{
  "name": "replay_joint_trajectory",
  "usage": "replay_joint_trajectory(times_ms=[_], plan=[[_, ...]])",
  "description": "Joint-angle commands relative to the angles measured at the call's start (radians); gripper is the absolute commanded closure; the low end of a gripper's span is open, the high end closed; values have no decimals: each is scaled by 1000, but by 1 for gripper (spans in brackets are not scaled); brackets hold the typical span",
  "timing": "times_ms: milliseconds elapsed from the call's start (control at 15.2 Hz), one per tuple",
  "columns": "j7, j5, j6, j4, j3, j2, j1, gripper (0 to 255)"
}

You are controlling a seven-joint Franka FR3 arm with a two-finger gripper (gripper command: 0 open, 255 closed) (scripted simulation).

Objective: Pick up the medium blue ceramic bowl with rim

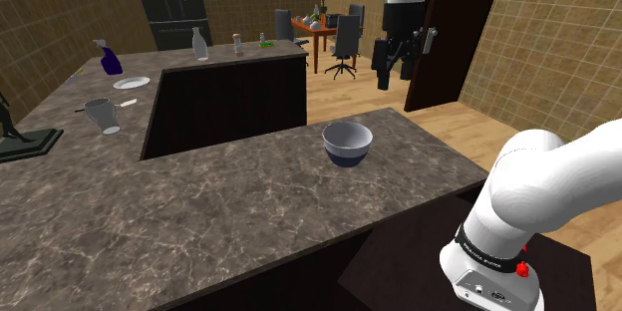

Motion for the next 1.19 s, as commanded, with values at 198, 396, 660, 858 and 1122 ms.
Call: replay_joint_trajectory(times_ms=[198,396,660,858,1122], plan=[[0,-16,93,-34,3,68,-7,0],[3,-32,184,-56,5,146,-15,0],[9,-55,302,-67,7,265,-26,0],[17,-74,385,-62,7,363,-36,0],[31,-103,486,-35,6,503,-48,0]])
